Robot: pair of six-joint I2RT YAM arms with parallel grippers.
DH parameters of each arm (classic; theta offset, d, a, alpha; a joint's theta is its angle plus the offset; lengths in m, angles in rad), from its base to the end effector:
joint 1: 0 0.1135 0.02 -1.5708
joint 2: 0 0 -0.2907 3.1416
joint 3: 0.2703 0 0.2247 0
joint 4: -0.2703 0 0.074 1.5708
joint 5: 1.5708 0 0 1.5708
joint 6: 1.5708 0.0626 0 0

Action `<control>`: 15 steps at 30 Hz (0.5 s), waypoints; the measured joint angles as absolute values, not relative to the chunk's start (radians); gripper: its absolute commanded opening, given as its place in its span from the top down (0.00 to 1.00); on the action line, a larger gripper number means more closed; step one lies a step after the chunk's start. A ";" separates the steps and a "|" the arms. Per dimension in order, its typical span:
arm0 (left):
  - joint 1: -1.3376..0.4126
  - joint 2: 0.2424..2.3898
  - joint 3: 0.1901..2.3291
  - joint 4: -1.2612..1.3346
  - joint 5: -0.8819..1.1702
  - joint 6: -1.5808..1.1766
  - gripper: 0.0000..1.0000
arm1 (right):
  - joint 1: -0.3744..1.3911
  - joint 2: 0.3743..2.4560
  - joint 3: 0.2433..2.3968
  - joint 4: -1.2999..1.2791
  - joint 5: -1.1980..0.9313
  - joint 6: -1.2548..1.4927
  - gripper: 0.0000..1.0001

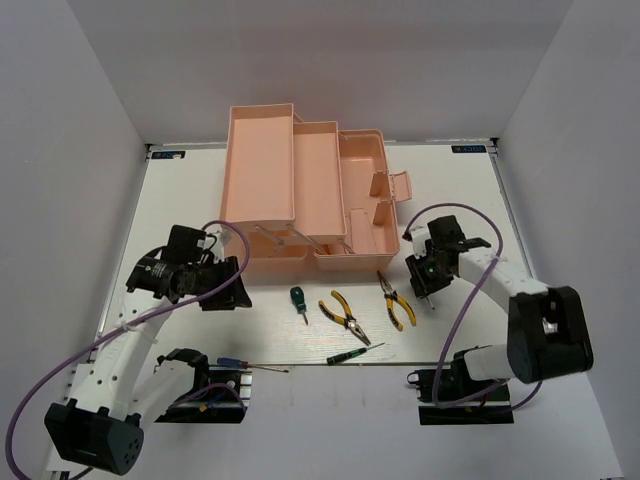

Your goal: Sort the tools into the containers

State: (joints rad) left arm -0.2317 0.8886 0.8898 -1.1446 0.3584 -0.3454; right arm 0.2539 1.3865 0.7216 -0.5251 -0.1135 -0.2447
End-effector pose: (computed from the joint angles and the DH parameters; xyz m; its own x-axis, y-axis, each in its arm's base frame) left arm 0.1002 -0.0462 0.2787 -0.9541 -0.1006 -0.2819 0.0356 0.8969 -0.4407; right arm 0.2158 0.0633 0.1865 -0.8015 -0.4567 -0.3861 -0.4993 0.8663 0.0120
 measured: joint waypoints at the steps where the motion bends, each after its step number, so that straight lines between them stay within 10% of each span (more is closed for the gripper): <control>1: -0.236 0.894 0.884 -1.143 0.356 -0.347 0.42 | 0.249 1.357 0.722 -0.544 -0.115 -0.256 1.00; 9: -0.272 0.929 0.842 -1.115 0.351 -0.361 0.53 | 0.245 1.019 0.902 -0.737 -0.410 -0.480 1.00; 15: -0.318 0.992 0.842 -1.053 0.352 -0.370 0.46 | 0.278 1.208 1.137 -0.660 -0.497 -0.414 1.00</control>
